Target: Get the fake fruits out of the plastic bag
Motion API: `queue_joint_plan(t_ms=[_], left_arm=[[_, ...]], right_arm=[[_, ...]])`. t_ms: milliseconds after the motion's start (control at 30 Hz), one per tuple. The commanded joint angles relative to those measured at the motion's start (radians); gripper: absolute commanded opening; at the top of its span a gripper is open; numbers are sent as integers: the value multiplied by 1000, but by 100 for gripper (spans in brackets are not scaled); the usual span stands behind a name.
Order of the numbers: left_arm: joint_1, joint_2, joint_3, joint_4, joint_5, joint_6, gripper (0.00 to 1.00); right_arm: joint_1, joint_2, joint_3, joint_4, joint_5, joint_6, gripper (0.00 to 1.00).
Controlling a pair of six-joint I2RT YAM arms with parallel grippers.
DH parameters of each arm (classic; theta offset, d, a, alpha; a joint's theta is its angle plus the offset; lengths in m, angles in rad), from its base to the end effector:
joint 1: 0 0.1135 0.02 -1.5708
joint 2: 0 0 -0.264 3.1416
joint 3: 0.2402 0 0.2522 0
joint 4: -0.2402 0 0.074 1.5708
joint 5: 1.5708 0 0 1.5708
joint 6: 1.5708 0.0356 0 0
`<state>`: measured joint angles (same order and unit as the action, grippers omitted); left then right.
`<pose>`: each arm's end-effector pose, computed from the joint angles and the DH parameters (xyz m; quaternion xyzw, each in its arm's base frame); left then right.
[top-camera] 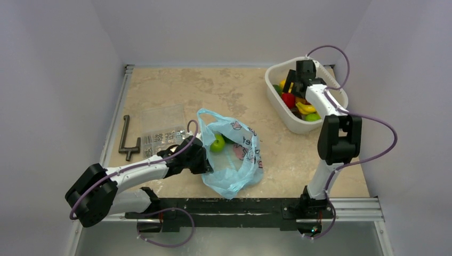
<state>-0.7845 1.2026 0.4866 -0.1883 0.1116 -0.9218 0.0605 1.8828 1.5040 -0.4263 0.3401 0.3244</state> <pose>0.1506 -0.1560 0.1583 -0.0465 0.9425 -0.2807 0.1751 0.4253 0.0139 0.2524 0.1830 0.8980 -0.0837 0.3914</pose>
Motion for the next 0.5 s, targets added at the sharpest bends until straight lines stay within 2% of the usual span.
queue_joint_plan(t_ms=[0, 233, 367, 467], left_arm=[[7, 3, 28, 26, 20, 26, 0], [7, 15, 19, 31, 19, 9, 0], [7, 20, 19, 32, 14, 5, 0], [6, 18, 21, 29, 15, 4, 0]], right_arm=[[14, -170, 0, 5, -33, 7, 94], [137, -372, -168, 53, -90, 64, 87], [255, -506, -326, 114, -195, 90, 82], [325, -624, -448, 125, -216, 92, 80]])
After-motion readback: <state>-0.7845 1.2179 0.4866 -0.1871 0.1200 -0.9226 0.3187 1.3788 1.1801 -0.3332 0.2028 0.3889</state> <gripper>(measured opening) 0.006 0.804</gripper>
